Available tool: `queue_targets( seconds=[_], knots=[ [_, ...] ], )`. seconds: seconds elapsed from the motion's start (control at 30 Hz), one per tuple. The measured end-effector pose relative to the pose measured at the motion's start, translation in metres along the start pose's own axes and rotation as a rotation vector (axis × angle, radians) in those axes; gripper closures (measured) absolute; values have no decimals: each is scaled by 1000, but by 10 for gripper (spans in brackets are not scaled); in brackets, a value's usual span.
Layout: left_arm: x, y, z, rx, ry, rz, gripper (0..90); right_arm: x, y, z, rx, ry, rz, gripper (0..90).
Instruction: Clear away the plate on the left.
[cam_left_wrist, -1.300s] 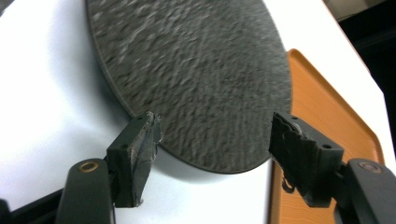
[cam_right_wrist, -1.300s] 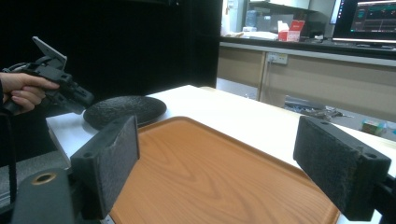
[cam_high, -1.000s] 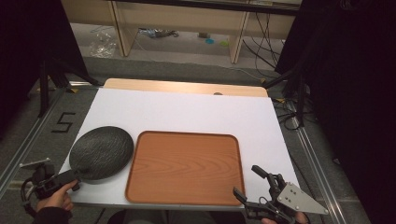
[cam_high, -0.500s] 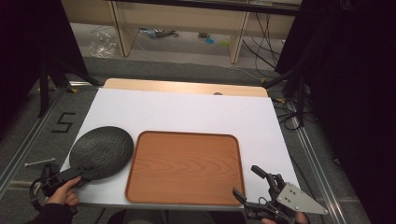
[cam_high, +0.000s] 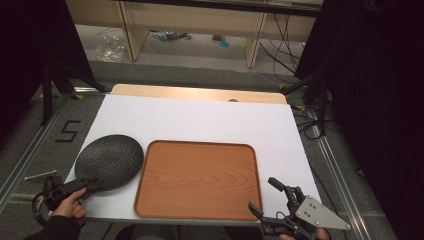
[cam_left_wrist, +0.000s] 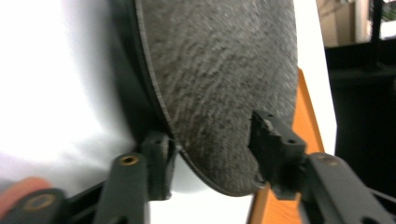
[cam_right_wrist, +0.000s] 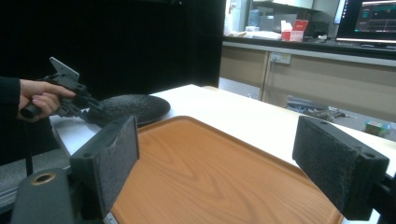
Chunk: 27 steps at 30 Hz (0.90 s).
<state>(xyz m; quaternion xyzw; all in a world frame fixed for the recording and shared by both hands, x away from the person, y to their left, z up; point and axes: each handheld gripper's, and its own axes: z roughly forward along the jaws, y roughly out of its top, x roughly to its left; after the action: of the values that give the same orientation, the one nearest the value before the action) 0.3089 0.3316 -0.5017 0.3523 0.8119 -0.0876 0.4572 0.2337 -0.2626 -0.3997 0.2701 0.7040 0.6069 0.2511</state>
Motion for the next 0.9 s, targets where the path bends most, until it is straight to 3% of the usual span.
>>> queue_targets(
  seconds=[0.03,0.07,0.23,0.5,0.8,0.9],
  knots=[
    [-1,1,3,-16,40,5,578,0,0,0,1,2,0,156],
    [-1,1,3,-16,40,5,601,0,0,0,1,2,0,156],
    [-1,4,0,-74,4,-16,684,-1,0,0,-3,-1,-3,156],
    [-4,7,-6,-124,-64,5,789,0,0,-1,-2,5,-1,156],
    [-7,12,-8,-182,-87,-18,847,0,0,0,-20,-6,-2,156],
    [-13,13,-8,-203,-83,20,862,0,0,0,-16,3,-1,156]
  ],
)
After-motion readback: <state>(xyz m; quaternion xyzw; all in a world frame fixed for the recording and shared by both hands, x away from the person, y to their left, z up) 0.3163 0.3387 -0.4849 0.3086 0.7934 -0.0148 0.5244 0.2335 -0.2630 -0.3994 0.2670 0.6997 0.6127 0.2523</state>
